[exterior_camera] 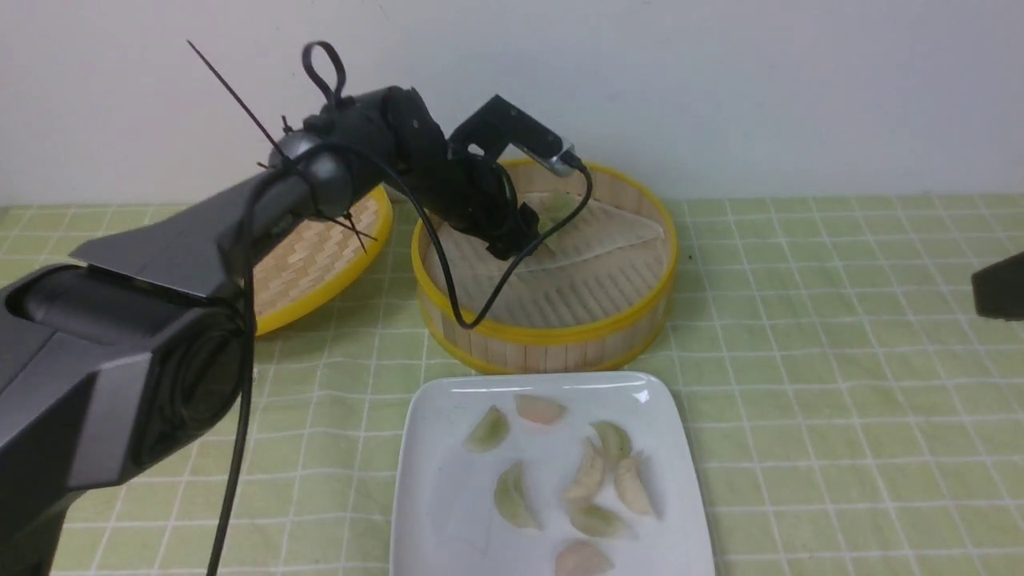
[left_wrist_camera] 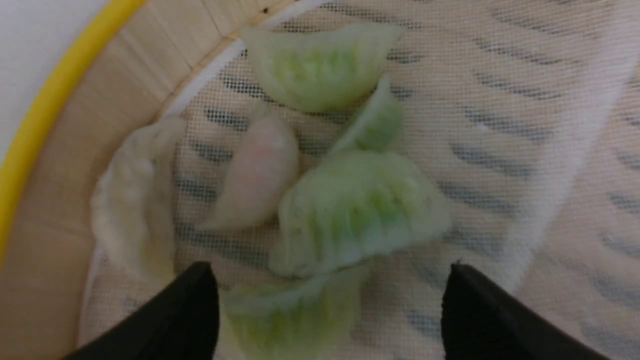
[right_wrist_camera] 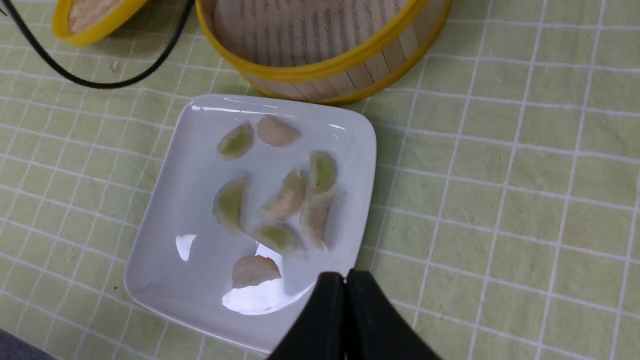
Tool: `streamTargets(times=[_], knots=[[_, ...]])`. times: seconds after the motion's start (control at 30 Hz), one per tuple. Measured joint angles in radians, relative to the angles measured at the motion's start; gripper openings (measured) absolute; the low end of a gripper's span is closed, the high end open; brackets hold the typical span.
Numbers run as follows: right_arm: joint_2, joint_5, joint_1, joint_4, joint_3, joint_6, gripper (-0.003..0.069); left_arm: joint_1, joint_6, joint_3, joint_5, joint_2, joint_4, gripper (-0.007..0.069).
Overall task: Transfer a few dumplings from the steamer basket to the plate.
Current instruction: Use the left arm to grab a dumpling from the steamer
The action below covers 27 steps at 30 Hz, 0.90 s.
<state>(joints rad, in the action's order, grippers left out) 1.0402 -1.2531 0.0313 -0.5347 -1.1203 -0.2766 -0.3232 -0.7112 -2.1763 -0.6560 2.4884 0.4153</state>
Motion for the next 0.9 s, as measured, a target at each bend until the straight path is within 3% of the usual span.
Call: streamTargets(times=[0.23, 0.4, 0.63, 0.9], knots=[[0.0, 0.0, 0.0, 0.0, 0.0, 0.0, -0.0015, 0.0, 0.0, -0.002, 0.06, 0.031, -0.001, 0.0526], [0.0, 0.0, 0.0, 0.0, 0.0, 0.0, -0.0015, -0.003, 0.0, -0.007, 0.048, 0.031, -0.023, 0.0424], [0.0, 0.0, 0.0, 0.0, 0.0, 0.0, -0.0015, -0.02, 0.016, -0.008, -0.076, -0.015, -0.117, 0.0424], [0.0, -0.001, 0.0, 0.001, 0.0, 0.002, -0.0015, -0.021, 0.088, -0.008, -0.197, -0.176, -0.127, 0.0424]])
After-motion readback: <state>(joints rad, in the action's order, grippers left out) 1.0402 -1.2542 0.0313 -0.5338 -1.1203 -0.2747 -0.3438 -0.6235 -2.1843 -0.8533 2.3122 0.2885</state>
